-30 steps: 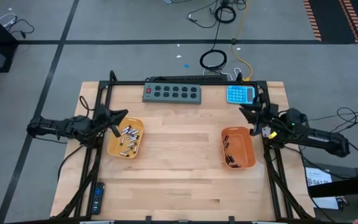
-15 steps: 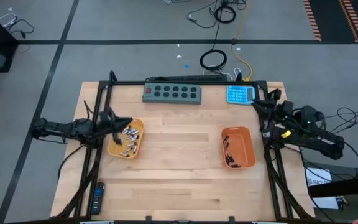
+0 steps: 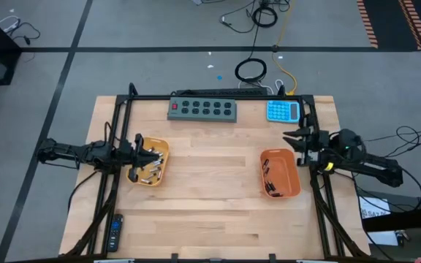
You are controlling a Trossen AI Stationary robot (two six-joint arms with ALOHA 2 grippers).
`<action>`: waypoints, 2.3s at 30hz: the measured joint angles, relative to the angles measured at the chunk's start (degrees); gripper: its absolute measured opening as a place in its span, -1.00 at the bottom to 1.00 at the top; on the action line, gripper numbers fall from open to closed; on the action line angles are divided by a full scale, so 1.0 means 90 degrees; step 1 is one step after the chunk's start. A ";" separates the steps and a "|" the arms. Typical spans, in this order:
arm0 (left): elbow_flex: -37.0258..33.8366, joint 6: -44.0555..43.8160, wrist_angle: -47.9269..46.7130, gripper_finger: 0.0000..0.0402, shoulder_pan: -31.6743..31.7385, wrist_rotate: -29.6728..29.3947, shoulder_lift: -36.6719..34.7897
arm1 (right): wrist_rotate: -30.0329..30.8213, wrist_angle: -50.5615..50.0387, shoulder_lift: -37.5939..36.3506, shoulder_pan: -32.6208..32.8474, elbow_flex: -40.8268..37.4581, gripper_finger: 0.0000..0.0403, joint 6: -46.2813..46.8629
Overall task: Sort batteries
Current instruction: Return to Home Position
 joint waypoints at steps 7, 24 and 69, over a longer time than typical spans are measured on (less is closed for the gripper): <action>-0.0005 0.0804 0.0000 -0.84 0.0000 -0.0120 0.0000 | 0.0671 0.1535 0.0000 0.0000 -0.0763 -0.71 0.0026; -0.0008 0.0770 -0.0007 -0.84 0.0000 -0.0183 0.0000 | 0.2509 0.0406 0.0034 -0.0002 -0.0752 -0.71 0.0225; -0.0017 0.0937 -0.0022 -0.84 0.0000 -0.0194 0.0000 | 0.2504 0.0392 0.0034 0.0000 -0.0750 -0.71 0.0209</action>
